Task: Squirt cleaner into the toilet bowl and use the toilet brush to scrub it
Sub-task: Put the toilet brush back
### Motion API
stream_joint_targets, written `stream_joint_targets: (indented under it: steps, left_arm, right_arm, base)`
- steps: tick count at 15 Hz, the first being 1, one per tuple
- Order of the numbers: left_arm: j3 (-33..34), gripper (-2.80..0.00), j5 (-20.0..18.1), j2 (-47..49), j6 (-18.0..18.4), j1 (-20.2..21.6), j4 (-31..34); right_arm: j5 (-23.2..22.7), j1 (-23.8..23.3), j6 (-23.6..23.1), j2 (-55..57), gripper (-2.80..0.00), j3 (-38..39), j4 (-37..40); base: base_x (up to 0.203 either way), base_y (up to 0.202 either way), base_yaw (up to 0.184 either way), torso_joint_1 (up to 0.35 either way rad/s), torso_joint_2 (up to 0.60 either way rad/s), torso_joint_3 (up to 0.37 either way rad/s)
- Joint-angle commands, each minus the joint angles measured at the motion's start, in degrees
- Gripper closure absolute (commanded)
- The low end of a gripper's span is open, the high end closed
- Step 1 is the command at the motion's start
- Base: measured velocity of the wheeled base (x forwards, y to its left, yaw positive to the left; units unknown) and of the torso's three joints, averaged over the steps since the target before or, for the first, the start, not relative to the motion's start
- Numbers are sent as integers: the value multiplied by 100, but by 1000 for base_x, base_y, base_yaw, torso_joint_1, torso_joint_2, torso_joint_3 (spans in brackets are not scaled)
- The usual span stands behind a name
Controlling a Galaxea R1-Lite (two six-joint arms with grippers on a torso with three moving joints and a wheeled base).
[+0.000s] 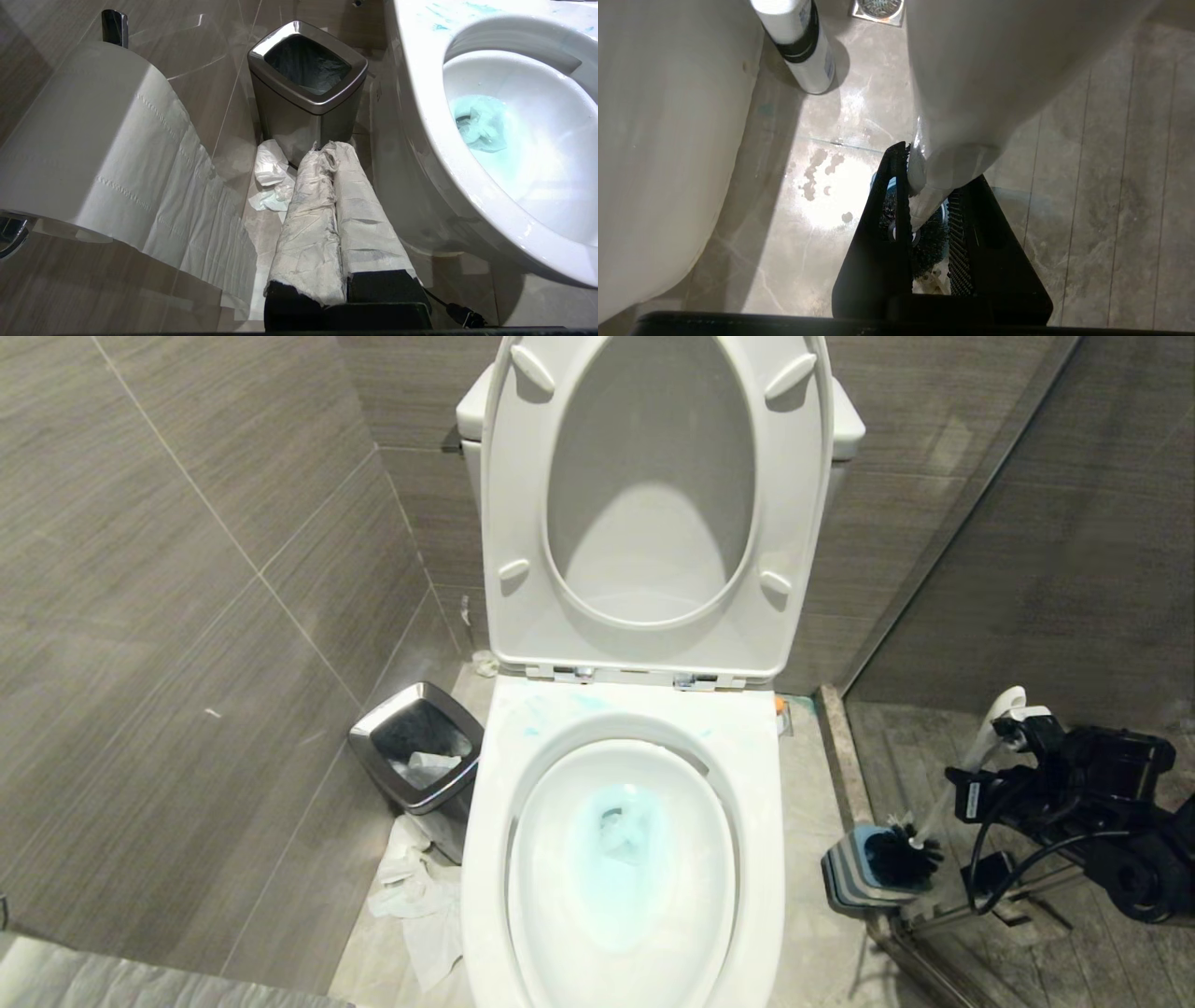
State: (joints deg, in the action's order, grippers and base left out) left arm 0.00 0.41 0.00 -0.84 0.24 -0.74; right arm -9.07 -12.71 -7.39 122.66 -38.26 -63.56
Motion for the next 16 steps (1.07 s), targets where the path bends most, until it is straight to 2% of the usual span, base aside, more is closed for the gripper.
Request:
stream_joint_targets:
  steps: [1, 9, 10, 13, 16]
  left_arm:
    - [44, 0, 2, 0, -4, 2, -5]
    - [44, 0, 2, 0, -4, 2, -5]
    - [44, 0, 2, 0, -4, 2, -5]
    - [44, 0, 2, 0, -4, 2, -5]
    - [44, 0, 2, 0, -2, 2, -5]
  right_arm:
    - [-7, -32, -8, 185, 0, -47, -37]
    - [-214, -187, -25, 680, 0, 168, -651]
    - [-411, -181, -80, 752, 0, 148, -679]
    - [-455, -217, -485, 937, 0, 265, -713]
    - [-455, -241, -514, 1144, 0, 237, -772]
  base:
    - [0, 0, 0, 0, 0, 0]
    - [0, 0, 0, 0, 0, 0]
    - [0, 0, 0, 0, 0, 0]
    - [0, 0, 0, 0, 0, 0]
    - [0, 0, 0, 0, 0, 0]
